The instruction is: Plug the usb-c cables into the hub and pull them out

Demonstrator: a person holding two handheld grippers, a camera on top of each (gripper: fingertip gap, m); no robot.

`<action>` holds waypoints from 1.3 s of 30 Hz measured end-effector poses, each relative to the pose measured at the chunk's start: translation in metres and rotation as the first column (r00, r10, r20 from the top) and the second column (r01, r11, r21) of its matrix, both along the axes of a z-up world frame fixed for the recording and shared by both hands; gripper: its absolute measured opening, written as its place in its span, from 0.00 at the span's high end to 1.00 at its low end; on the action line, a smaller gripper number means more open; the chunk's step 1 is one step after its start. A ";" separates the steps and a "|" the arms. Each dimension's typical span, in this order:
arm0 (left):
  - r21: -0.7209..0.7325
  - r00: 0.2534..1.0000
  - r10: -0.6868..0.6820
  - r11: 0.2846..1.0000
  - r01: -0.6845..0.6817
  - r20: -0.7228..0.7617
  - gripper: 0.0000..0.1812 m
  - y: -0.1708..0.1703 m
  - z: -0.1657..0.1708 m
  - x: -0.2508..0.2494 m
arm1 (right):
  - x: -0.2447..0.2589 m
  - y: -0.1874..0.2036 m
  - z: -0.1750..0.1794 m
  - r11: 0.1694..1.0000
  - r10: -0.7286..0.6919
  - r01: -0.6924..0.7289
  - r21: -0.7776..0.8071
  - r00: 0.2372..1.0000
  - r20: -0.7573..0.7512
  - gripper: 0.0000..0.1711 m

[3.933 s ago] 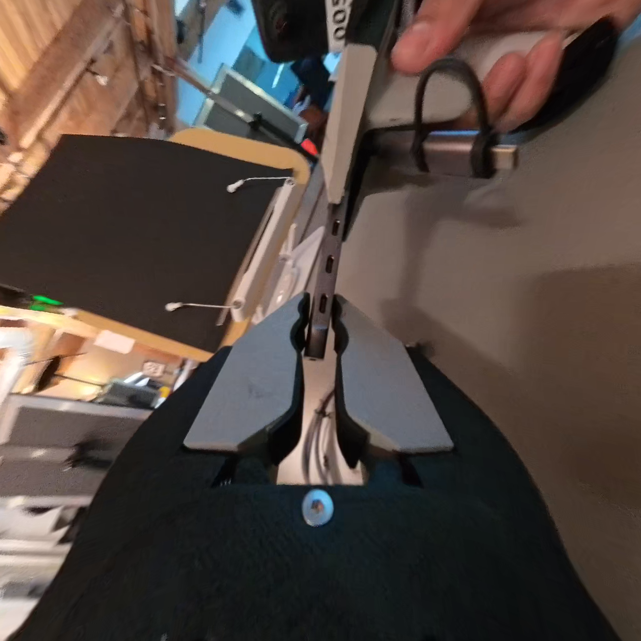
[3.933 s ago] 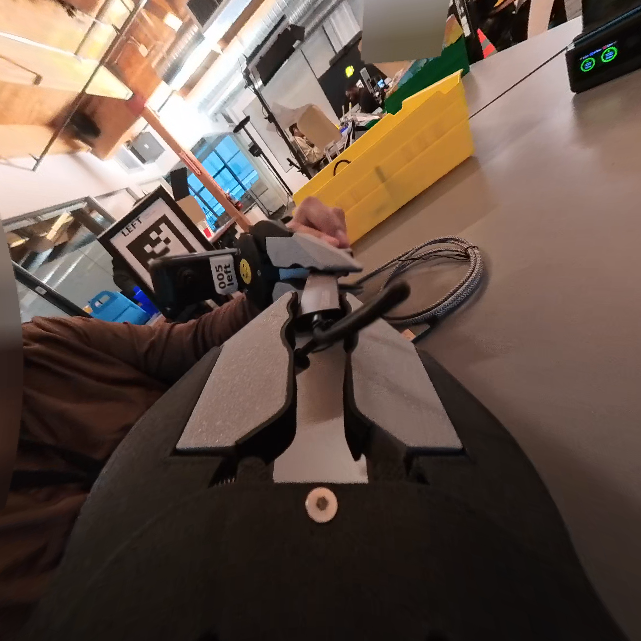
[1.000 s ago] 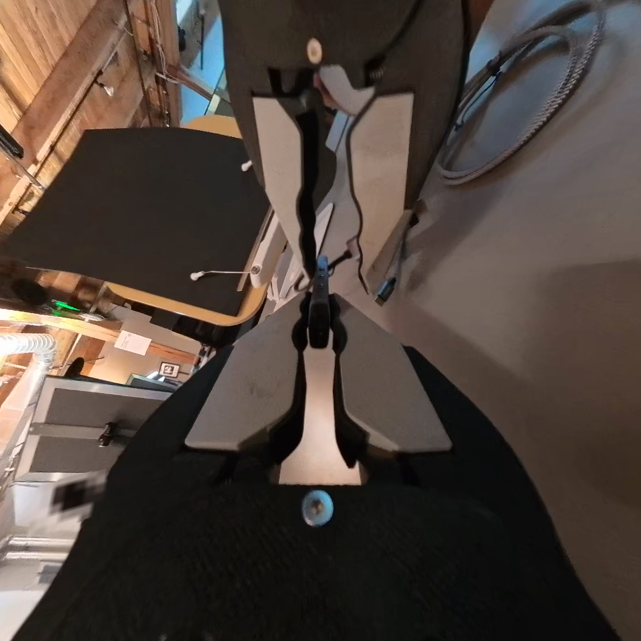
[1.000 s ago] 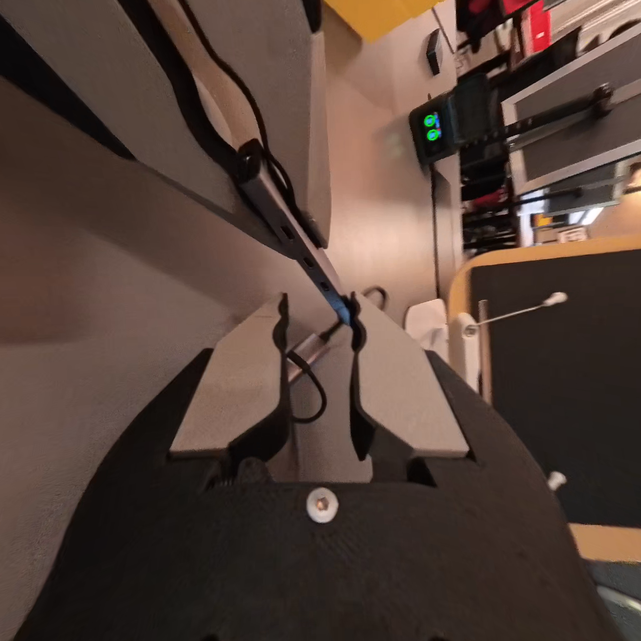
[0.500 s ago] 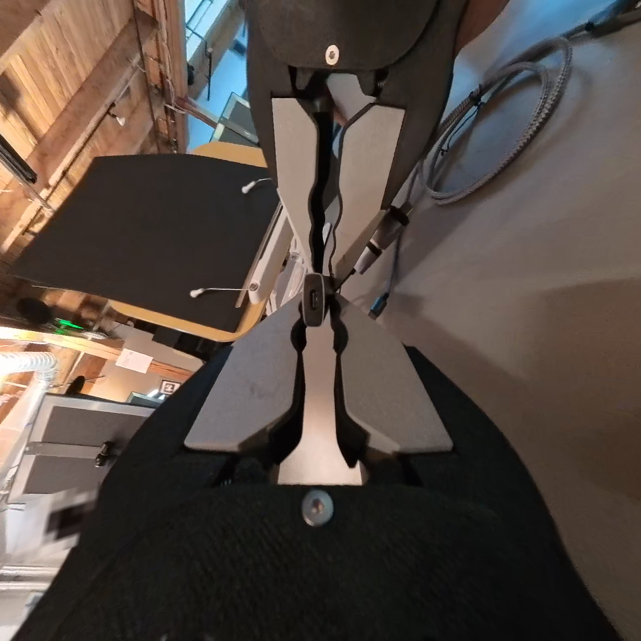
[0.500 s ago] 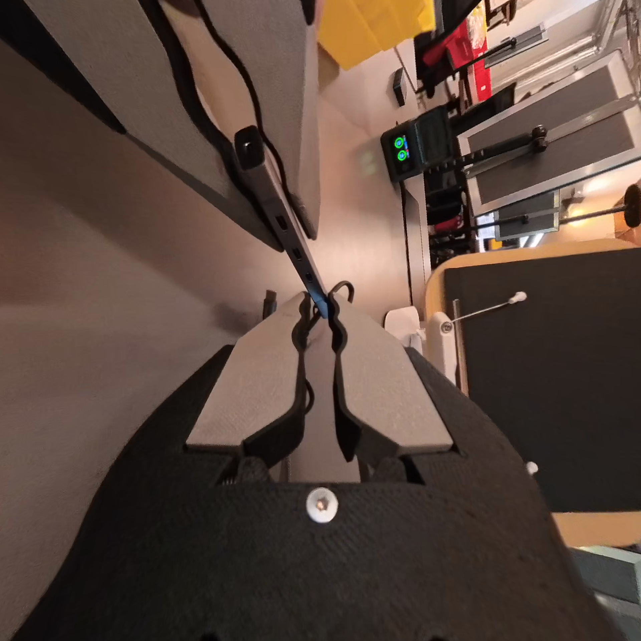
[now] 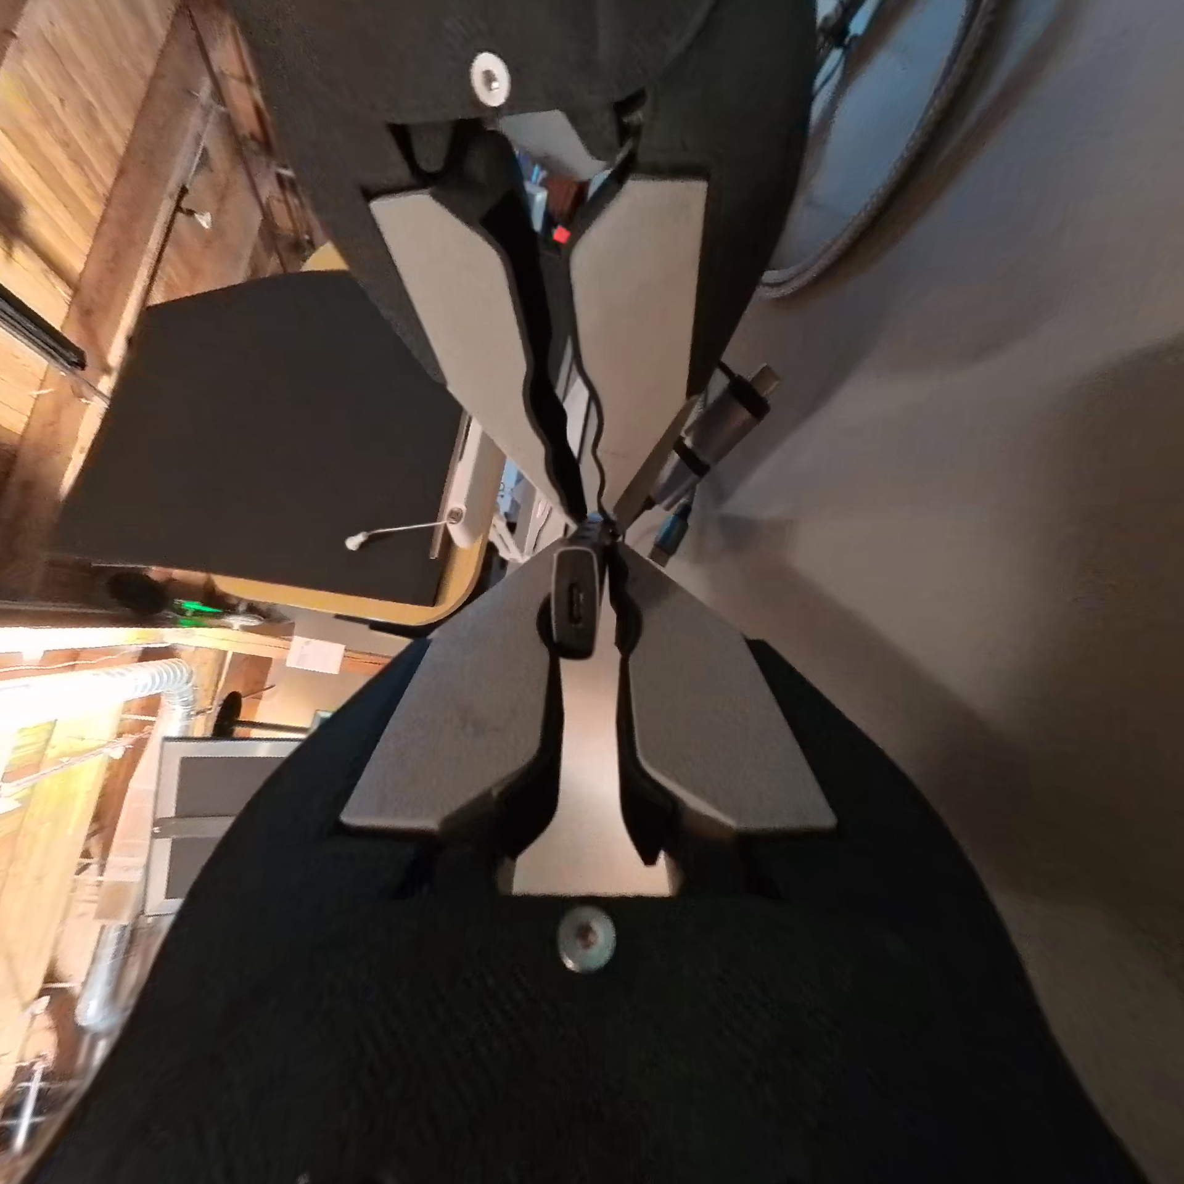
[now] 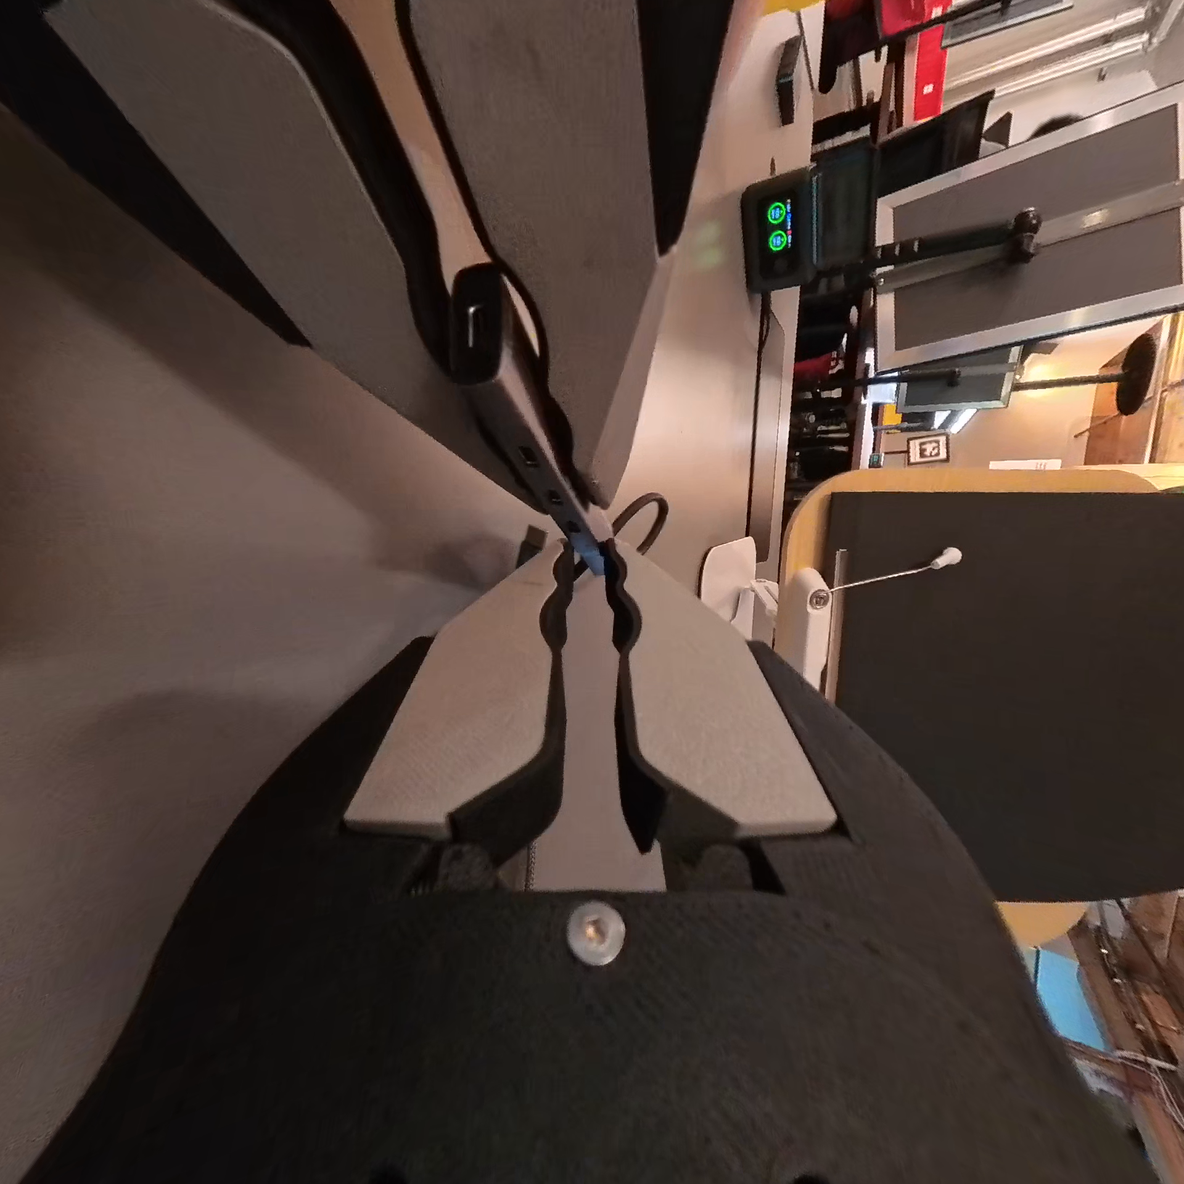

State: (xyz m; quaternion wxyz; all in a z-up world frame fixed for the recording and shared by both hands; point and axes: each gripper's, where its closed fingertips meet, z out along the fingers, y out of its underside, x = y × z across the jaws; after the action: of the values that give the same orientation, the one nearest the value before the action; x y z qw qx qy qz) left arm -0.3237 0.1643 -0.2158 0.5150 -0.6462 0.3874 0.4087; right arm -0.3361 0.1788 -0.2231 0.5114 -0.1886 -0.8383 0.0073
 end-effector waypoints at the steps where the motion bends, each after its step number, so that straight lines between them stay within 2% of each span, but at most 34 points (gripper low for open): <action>1: -0.005 1.000 0.003 1.000 -0.003 -0.014 0.96 0.000 -0.001 0.000 | 0.000 0.000 0.000 1.000 -0.001 0.001 0.003 1.000 0.000 0.96; 4: -0.009 1.000 0.020 1.000 -0.020 0.003 0.96 0.000 0.003 -0.002 | -0.002 0.000 0.007 1.000 0.015 -0.016 -0.015 0.999 -0.051 0.96; 5: 0.010 0.999 0.031 0.999 -0.031 0.013 0.96 0.000 0.008 -0.004 | -0.002 -0.001 0.013 0.998 0.025 -0.030 -0.055 0.997 -0.076 0.99; 6: 0.030 0.998 0.059 0.998 -0.059 0.011 0.96 -0.001 0.012 -0.010 | 0.000 -0.001 0.020 0.991 0.032 -0.043 -0.128 0.995 -0.092 0.99; 8: 0.066 0.992 0.127 0.990 -0.126 -0.002 0.96 -0.003 0.019 -0.027 | 0.005 0.005 0.032 0.941 0.010 -0.041 -0.337 0.996 -0.093 0.89; 10: 0.081 0.982 0.189 0.979 -0.189 0.007 0.96 -0.006 0.022 -0.043 | 0.008 0.019 0.036 0.840 -0.026 -0.005 -0.543 0.998 -0.050 0.87; 13: 0.111 0.966 0.259 0.960 -0.255 -0.017 0.96 -0.008 0.027 -0.059 | 0.015 0.027 0.022 0.615 -0.001 0.081 -0.784 0.995 0.102 0.85; 15: 0.120 0.961 0.275 0.956 -0.268 -0.040 0.96 -0.008 0.027 -0.062 | 0.018 0.029 0.005 0.490 0.038 0.174 -0.854 0.975 0.220 0.82; 18: 0.131 0.956 0.286 0.952 -0.276 -0.070 0.96 -0.008 0.028 -0.063 | 0.019 0.026 -0.006 0.412 0.092 0.217 -0.885 0.956 0.277 0.83; 21: 0.126 0.956 0.280 0.955 -0.269 -0.084 0.97 -0.007 0.026 -0.062 | 0.015 0.027 -0.012 0.437 0.098 0.211 -0.875 0.955 0.279 0.85; 25: 0.121 0.961 0.257 0.962 -0.244 -0.104 0.96 -0.006 0.023 -0.055 | 0.013 0.025 -0.037 0.546 0.100 0.232 -0.805 0.936 0.337 0.83; 28: 0.119 0.960 0.248 0.965 -0.233 -0.128 0.96 -0.004 0.022 -0.052 | 0.005 0.025 -0.045 0.605 0.096 0.211 -0.768 0.938 0.333 0.85; 35: 0.150 0.953 0.251 0.962 -0.227 -0.172 0.96 -0.002 0.024 -0.052 | -0.006 0.016 -0.047 0.583 0.122 0.217 -0.783 0.929 0.348 0.88; 39: 0.152 0.942 0.250 0.964 -0.220 -0.222 0.96 -0.001 0.023 -0.054 | -0.006 0.014 -0.042 0.584 0.133 0.189 -0.790 0.937 0.323 0.80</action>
State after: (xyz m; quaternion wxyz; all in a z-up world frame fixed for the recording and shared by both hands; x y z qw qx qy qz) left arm -0.3779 0.1634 -0.1932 0.4514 -0.6003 0.3403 0.5657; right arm -0.3423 0.1932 -0.2653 0.2121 -0.4122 -0.8153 0.3470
